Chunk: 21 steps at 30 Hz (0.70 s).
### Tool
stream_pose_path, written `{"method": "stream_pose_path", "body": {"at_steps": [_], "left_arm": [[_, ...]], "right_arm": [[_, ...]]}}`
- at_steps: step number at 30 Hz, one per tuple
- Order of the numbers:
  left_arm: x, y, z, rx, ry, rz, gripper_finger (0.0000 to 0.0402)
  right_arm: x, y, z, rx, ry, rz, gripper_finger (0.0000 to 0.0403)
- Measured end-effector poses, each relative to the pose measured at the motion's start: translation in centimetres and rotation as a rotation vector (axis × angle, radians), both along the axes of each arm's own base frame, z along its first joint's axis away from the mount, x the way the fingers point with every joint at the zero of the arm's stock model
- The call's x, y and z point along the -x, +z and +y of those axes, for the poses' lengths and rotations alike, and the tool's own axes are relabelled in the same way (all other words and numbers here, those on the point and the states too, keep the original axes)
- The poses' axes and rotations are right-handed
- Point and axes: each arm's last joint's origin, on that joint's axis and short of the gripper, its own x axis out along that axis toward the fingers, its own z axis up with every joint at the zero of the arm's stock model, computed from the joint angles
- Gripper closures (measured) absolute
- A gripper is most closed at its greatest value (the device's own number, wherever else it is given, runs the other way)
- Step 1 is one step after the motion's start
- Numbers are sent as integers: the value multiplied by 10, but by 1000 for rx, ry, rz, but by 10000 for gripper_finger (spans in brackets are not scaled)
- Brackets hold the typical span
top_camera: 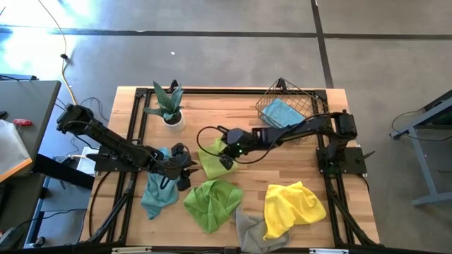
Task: Fold microfiber towels
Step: Fold the light green towel
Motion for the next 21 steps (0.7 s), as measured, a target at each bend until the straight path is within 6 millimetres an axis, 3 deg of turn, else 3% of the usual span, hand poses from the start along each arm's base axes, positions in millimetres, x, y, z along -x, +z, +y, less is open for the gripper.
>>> {"method": "stream_pose_path", "body": {"at_steps": [8, 21], "left_arm": [[1, -1, 0, -4, -2, 17, 287], [2, -1, 0, -4, -2, 21, 287]], "right_arm": [[-9, -18, 9, -29, 14, -8, 403], [-12, -19, 8, 25, 15, -35, 370]]}}
